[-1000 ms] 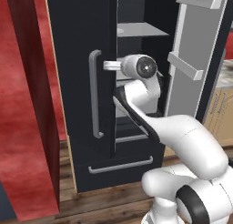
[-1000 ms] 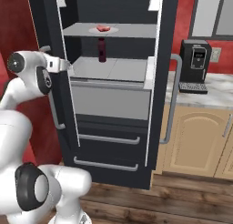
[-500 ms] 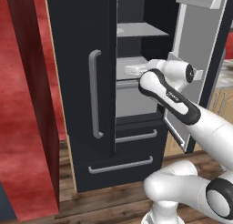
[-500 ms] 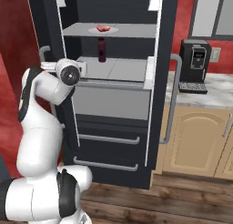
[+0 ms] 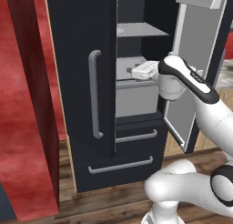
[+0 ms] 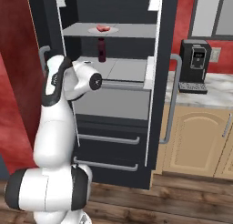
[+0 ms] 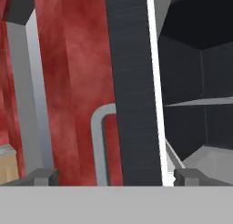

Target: Retrieve the steak from the fridge and place it on the saucepan with marinade on the stove.

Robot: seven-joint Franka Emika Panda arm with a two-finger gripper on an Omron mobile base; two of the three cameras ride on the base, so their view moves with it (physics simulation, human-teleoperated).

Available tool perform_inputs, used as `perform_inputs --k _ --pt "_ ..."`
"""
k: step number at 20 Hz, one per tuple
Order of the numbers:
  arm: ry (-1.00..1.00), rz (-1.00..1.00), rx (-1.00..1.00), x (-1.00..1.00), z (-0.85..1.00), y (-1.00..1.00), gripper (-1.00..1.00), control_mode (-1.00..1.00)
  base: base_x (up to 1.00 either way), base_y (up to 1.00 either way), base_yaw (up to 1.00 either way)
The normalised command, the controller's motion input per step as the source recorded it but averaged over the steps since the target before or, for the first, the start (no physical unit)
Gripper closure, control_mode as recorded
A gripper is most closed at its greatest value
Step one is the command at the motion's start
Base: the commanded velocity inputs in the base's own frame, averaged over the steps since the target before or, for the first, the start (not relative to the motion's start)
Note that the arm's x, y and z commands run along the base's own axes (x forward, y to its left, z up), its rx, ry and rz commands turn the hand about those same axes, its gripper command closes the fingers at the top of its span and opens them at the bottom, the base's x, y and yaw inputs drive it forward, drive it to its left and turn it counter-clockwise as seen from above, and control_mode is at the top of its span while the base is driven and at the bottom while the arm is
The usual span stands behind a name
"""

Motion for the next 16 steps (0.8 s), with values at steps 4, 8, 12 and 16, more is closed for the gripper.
perform_inputs --k 4,8,12,16 --pt "0.00 0.22 0.00 0.00 0.52 -0.01 -1.00 -1.00 0.00 0.00 0.00" --pt "0.00 0.23 0.00 0.00 0.16 -0.03 -1.00 -1.00 0.00 0.00 0.00" --pt "0.00 0.31 0.00 0.04 0.00 0.00 -1.00 -1.00 0.00 0.00 0.00" --pt "-0.01 0.31 0.00 0.13 0.00 0.00 -1.00 -1.00 0.00 0.00 0.00"
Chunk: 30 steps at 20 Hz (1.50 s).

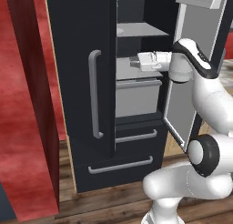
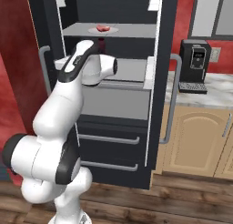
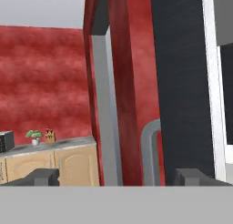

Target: Retrieve the steak from the fridge and place it on the saucepan with marinade on the stove.

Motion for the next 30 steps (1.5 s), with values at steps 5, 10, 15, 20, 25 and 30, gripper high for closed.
perform_inputs --k 5,10,15,20,25,30 --pt "-0.05 0.24 0.00 0.07 0.00 0.00 -1.00 -1.00 0.00 0.00 0.00" --pt "-0.02 0.09 0.00 0.11 0.00 0.03 -1.00 -1.00 0.00 0.00 0.00" --pt "-0.02 0.03 0.00 0.26 0.00 0.09 -1.00 -1.00 0.00 0.00 0.00" --pt "-0.02 0.03 0.00 0.33 0.00 0.08 -1.00 -1.00 0.00 0.00 0.00" --pt "0.00 0.06 0.00 0.33 0.01 0.09 -1.00 -1.00 0.00 0.00 0.00" --pt "0.00 0.09 0.00 0.32 0.00 0.04 -1.00 -1.00 0.00 0.00 0.00"
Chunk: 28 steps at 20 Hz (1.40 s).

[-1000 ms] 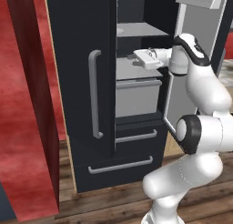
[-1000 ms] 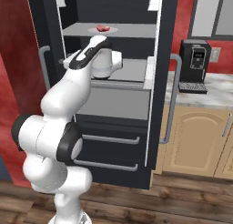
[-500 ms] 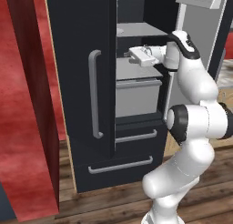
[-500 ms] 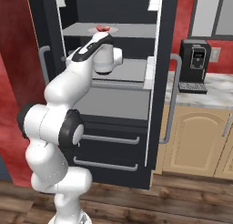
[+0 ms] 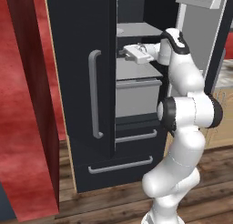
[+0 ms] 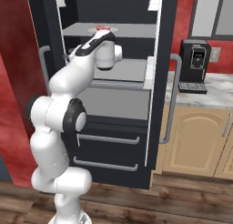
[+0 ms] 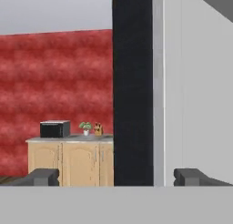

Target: Retrieve the steak from the fridge and place it on the saucepan with marinade on the stove.

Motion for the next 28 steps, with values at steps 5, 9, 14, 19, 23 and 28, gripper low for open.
perform_inputs --k 5,9,14,19,23,28 --pt "0.00 0.02 0.00 0.42 0.00 0.00 -1.00 -1.00 0.00 0.00 0.00" --pt "0.00 0.00 0.00 0.55 0.00 0.00 -1.00 -1.00 0.00 0.00 0.00" --pt "0.00 0.00 0.00 0.35 0.00 0.02 -1.00 -1.00 0.00 0.00 0.00" --pt "0.00 0.00 0.00 0.22 0.00 0.29 -1.00 -1.00 0.00 0.00 0.00" --pt "0.00 0.00 0.00 0.19 0.00 0.42 -1.00 -1.00 0.00 0.00 0.00" --pt "0.00 0.00 0.00 0.07 0.00 0.42 -1.00 -1.00 0.00 0.00 0.00"
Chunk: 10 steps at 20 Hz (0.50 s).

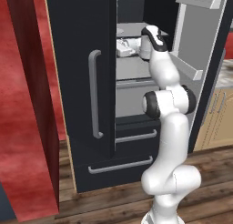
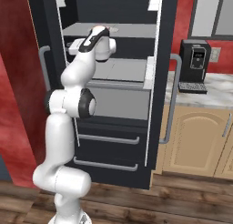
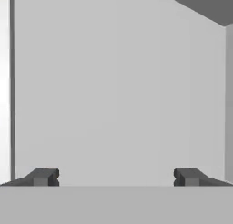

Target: Retrieve the steak from the fridge and place it on the saucepan with marinade on the stove.

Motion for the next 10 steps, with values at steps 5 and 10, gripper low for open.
perform_inputs --k 5,10 --pt "0.00 0.00 0.00 0.00 0.00 0.46 -1.00 -1.00 0.00 0.00 0.00" --pt "0.00 0.00 0.00 0.00 0.00 0.47 -1.00 -1.00 0.00 0.00 0.00"
